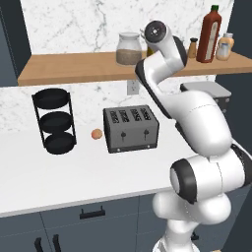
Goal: Put the shaker and condiment bottle from the counter next to their counterparts in the cabinet.
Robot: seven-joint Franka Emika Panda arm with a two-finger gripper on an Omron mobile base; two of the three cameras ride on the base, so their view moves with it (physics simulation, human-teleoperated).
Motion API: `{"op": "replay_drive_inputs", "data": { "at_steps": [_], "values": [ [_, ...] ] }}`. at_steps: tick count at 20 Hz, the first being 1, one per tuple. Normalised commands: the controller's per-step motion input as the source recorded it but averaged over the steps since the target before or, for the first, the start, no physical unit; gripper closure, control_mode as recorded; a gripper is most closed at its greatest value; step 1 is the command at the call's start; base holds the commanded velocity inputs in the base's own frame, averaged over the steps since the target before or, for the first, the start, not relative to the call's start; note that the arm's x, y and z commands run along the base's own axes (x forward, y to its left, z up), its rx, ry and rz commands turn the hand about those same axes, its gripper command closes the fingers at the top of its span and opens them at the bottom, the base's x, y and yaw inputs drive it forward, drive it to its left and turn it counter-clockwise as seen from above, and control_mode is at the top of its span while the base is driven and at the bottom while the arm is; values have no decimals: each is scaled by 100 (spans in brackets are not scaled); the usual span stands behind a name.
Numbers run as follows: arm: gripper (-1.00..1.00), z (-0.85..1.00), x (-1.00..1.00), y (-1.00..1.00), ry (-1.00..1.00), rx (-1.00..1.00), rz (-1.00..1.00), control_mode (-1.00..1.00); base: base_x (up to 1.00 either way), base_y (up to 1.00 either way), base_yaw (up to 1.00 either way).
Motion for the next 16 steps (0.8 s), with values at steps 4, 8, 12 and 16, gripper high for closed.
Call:
{"op": "replay_drive_inputs", "data": {
  "at_steps": [4, 8, 12, 16],
  "values": [
    [100, -2, 30, -2, 0, -3, 1, -100, 0, 0, 0],
    [100, -3, 32, 0, 0, -4, 0, -100, 0, 0, 0],
    [100, -3, 31, 0, 0, -4, 0, -100, 0, 0, 0],
    [100, 0, 30, 0, 0, -4, 0, -100, 0, 0, 0]
  ]
}}
